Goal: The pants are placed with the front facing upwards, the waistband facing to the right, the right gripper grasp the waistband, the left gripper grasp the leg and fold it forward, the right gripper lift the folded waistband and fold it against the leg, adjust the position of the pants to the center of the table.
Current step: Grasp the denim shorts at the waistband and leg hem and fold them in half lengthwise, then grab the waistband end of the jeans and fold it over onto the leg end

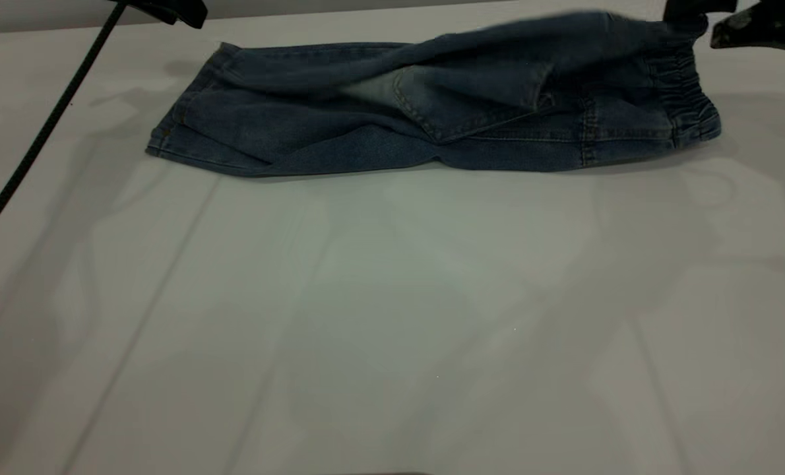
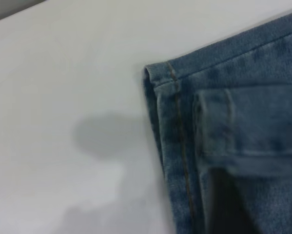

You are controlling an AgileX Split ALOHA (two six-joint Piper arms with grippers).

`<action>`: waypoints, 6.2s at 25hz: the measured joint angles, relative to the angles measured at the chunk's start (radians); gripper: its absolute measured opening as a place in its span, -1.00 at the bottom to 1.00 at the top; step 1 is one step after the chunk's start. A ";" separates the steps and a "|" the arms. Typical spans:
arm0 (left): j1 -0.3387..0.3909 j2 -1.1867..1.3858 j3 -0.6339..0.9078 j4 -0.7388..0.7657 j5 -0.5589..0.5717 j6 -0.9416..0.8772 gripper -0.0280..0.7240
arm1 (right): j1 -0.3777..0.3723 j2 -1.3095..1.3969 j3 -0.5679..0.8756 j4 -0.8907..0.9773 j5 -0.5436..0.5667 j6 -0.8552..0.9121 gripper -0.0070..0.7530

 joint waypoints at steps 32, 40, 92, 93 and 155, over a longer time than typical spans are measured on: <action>-0.106 -0.046 -0.116 0.041 0.461 0.027 0.47 | -0.061 0.083 -0.025 -0.370 0.210 0.677 0.58; -0.130 -0.046 -0.116 0.041 0.437 0.027 0.47 | -0.086 0.235 -0.143 -0.286 0.273 0.714 0.58; -0.303 0.131 -0.195 0.117 0.205 -0.184 0.47 | 0.036 -0.012 -0.298 -0.345 0.594 0.575 -0.87; -0.278 0.112 -0.196 0.141 0.229 -0.200 0.47 | 0.036 -0.012 -0.298 -0.345 0.594 0.571 -0.87; -0.111 0.105 -0.593 0.483 0.618 -0.383 0.47 | 0.583 0.399 -0.688 -0.027 0.252 0.354 0.68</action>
